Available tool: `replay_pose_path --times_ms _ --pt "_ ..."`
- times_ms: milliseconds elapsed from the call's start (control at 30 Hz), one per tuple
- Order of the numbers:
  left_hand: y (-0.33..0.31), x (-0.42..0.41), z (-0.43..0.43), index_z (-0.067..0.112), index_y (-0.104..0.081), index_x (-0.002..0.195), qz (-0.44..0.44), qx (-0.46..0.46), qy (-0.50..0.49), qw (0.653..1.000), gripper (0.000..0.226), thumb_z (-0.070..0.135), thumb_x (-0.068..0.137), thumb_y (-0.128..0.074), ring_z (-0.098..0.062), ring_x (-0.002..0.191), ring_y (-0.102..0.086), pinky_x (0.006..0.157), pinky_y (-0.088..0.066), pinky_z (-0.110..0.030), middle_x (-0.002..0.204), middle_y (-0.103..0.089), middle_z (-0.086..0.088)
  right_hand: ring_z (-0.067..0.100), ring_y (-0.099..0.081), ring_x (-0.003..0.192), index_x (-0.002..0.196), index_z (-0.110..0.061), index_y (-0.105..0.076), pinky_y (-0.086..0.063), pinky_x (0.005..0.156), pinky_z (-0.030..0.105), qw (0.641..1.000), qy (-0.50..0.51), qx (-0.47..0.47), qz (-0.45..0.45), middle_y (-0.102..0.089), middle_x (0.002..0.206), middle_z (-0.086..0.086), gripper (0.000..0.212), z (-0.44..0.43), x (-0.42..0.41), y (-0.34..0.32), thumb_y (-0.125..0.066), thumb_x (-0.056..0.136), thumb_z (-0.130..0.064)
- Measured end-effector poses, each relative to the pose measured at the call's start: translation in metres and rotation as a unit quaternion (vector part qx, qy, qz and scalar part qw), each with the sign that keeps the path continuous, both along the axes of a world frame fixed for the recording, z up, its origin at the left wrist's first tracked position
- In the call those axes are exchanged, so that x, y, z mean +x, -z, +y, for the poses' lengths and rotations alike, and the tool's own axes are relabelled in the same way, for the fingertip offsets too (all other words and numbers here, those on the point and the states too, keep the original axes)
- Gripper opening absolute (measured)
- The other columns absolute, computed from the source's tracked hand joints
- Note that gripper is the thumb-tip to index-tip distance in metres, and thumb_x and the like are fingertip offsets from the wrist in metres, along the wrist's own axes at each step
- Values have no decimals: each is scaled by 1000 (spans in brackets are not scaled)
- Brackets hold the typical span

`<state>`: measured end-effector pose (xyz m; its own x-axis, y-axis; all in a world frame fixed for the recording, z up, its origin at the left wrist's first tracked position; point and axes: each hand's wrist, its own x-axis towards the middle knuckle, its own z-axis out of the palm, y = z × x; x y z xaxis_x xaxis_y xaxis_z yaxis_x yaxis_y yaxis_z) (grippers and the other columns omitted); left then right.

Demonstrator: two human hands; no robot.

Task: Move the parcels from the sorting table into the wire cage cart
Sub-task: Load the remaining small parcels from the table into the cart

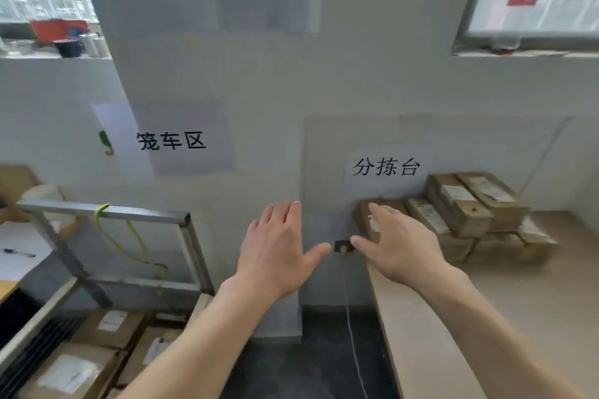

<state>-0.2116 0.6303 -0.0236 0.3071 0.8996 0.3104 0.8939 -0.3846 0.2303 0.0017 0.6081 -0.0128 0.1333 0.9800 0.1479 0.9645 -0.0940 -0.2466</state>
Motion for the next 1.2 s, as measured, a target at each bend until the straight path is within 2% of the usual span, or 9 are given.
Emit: replay_pose_path --times_ms 200,300,433,733,900,1200 --pt "11 60 42 15 -24 154 -14 -13 77 997 89 72 89 -46 -22 143 -29 112 -33 -39 156 -33 -1 23 -50 131 141 -22 -46 -47 97 42 998 63 16 -8 -55 140 0 68 11 51 5 -57 88 -64" --pt "19 86 72 15 -26 153 -10 -22 117 993 89 72 88 -46 -22 143 -30 113 -36 -41 155 -35 -1 20 -52 127 140 -26 -44 -48 91 38 995 89 21 -27 -56 136 -4 66 25 72 9 -57 88 -65" --pt "26 114 117 15 -25 153 -18 -36 156 987 92 74 86 -45 -22 142 -29 114 -31 -39 155 -34 1 22 -46 135 146 -24 -41 -46 100 43 989 141 14 -40 -52 143 0 72 50 92 14 -57 89 -64" --pt "31 159 209 16 -27 153 -12 -51 239 969 91 74 86 -46 -19 143 -29 113 -32 -38 155 -35 1 23 -39 140 146 -24 -40 -44 104 45 969 241 -28 -56 -48 145 2 74 104 117 24 -53 88 -67" --pt "39 182 226 18 -27 153 -16 -83 277 957 91 75 85 -46 -18 142 -30 112 -34 -37 154 -36 2 22 -41 136 138 -24 -45 -46 102 44 958 280 -45 -50 -51 142 1 67 112 133 31 -53 87 -67" --pt "59 236 244 17 -31 151 -16 -134 305 943 84 72 89 -47 -18 140 -32 108 -35 -36 152 -37 2 21 -42 138 139 -24 -48 -43 104 41 935 347 -67 -6 -52 142 1 68 119 181 51 -56 88 -66"
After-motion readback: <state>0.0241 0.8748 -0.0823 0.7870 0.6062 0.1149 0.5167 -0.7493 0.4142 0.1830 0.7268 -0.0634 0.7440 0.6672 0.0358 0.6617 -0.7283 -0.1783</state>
